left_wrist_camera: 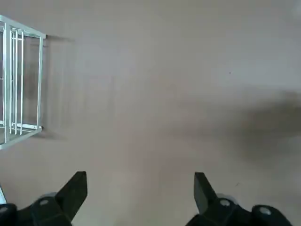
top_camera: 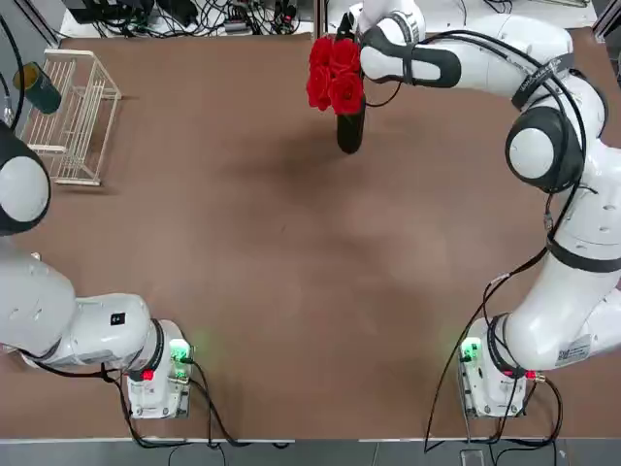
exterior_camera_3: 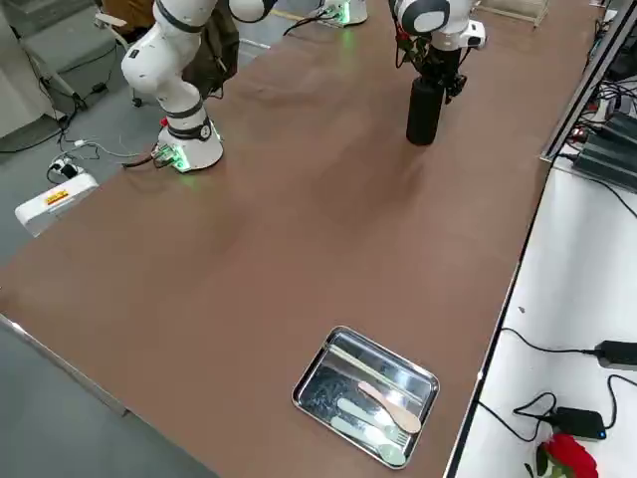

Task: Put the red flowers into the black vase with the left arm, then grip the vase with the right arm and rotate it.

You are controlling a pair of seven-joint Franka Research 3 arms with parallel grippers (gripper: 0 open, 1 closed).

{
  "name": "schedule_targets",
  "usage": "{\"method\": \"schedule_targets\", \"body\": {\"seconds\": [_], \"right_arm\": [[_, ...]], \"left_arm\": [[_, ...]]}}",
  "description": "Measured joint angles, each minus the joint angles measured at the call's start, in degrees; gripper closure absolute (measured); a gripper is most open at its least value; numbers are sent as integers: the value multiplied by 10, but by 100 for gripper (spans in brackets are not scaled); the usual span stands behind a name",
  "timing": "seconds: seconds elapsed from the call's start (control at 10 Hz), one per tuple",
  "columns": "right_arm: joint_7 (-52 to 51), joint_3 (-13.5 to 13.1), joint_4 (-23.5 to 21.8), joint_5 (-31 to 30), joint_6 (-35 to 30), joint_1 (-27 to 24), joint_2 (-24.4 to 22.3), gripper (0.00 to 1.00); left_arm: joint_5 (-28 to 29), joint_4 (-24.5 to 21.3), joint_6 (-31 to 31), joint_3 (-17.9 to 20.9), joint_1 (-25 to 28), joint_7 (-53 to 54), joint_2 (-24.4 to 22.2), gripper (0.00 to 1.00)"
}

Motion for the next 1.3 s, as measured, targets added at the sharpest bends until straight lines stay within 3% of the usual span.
{"method": "schedule_targets", "body": {"seconds": [0.2, 0.3, 0.9, 1.3], "right_arm": [[-4, 1, 0, 1, -1, -4, 0, 8], [-9, 2, 0, 9, -4, -7, 0, 0], [-38, 10, 6, 58, -40, -31, -1, 0], [-40, 53, 9, 61, -62, -76, -2, 0]], "left_arm": [[0, 0, 0, -1, -1, 0, 0, 0], [0, 0, 0, -1, -1, 0, 0, 0], [0, 0, 0, 0, 0, 0, 0, 0], [0, 0, 0, 0, 0, 0, 0, 0]]}}
